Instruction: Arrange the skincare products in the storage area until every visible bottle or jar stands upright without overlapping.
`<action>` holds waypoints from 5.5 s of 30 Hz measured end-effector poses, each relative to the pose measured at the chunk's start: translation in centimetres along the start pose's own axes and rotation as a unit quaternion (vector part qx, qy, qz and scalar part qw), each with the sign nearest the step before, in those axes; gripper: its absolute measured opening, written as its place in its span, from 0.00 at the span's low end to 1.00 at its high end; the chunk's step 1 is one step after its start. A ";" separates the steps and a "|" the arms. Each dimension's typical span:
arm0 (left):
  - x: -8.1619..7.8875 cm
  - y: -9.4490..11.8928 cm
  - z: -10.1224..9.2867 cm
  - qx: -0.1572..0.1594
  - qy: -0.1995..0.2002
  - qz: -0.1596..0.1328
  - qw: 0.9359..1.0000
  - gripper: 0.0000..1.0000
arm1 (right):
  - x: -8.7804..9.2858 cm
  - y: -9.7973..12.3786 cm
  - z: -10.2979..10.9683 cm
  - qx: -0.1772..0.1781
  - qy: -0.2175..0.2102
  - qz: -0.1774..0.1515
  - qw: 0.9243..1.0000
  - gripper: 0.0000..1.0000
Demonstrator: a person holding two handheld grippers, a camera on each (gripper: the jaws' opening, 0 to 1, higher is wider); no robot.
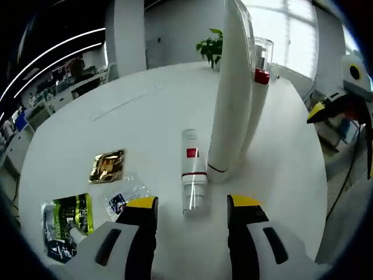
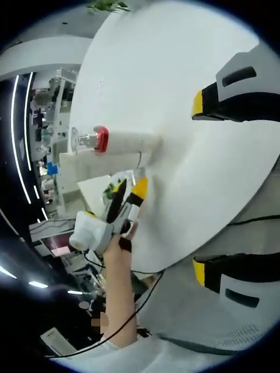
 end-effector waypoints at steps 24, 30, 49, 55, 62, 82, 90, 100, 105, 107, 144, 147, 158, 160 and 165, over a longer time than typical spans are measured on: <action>-0.6 -1.3 1.7 -0.014 -0.019 0.007 1.000 0.24 | 0.1 0.0 -0.4 0.008 -0.006 0.001 1.000 0.93; -0.3 0.2 2.0 -0.022 -0.005 0.009 1.000 0.24 | 0.0 0.0 -0.4 0.007 -0.007 -0.003 1.000 0.93; 0.7 8.5 2.2 -0.042 -0.026 0.019 0.999 0.24 | -2.2 0.1 1.6 -0.027 0.043 -0.038 0.998 0.87; 1.4 10.5 1.3 -0.037 -0.039 0.026 0.998 0.24 | -3.0 -0.1 1.9 -0.036 0.056 -0.048 0.997 0.85; 2.4 12.1 0.3 -0.022 -0.054 0.039 0.998 0.24 | -5.1 -0.1 2.4 -0.051 0.087 -0.065 0.993 0.81; 1.3 15.9 -4.8 0.070 -0.152 0.072 0.983 0.24 | -9.9 -2.2 3.3 -0.102 0.228 -0.056 0.967 0.76; 0.6 16.3 -7.1 0.105 -0.208 0.090 0.968 0.24 | -10.7 -1.9 4.0 -0.110 0.261 -0.047 0.958 0.68; -0.2 17.0 -8.0 0.111 -0.273 0.126 0.947 0.24 | -9.7 -3.0 5.3 -0.135 0.302 -0.012 0.944 0.47; -0.6 17.0 -8.0 0.115 -0.302 0.139 0.936 0.24 | -9.5 -3.5 6.1 -0.155 0.313 -0.003 0.937 0.38; -0.9 17.0 -8.1 0.119 -0.311 0.140 0.932 0.24 | -9.5 -3.8 6.3 -0.165 0.312 0.002 0.936 0.36; -3.9 17.2 -7.6 0.178 0.088 -0.105 0.974 0.46 | -9.1 -3.0 5.1 -0.074 0.290 -0.050 0.953 0.18; -4.0 17.5 -7.9 0.211 0.168 -0.144 0.952 0.46 | -9.2 -3.1 5.1 -0.058 0.281 -0.056 0.956 0.18; -3.1 16.9 -7.6 0.203 0.281 -0.191 0.918 0.46 | -10.0 -3.5 5.9 -0.025 0.242 -0.086 0.966 0.19; -3.1 16.9 -7.5 0.195 0.288 -0.195 0.917 0.38 | -10.0 -3.5 6.0 -0.022 0.242 -0.086 0.966 0.19; -2.6 16.7 -7.3 0.162 0.286 -0.185 0.926 0.22 | -10.3 -3.6 6.2 -0.013 0.233 -0.096 0.968 0.19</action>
Point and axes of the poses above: the point that each gripper's makers call its tool centre point, and the gripper's own axes: y roughly backward along the fingers, z roughly to its left, x roughly out of its underside, the point moved 4 cm from there along y, roughly backward along the fingers, and after that the axes turned 11 degrees about y, right-handed, at the moved point
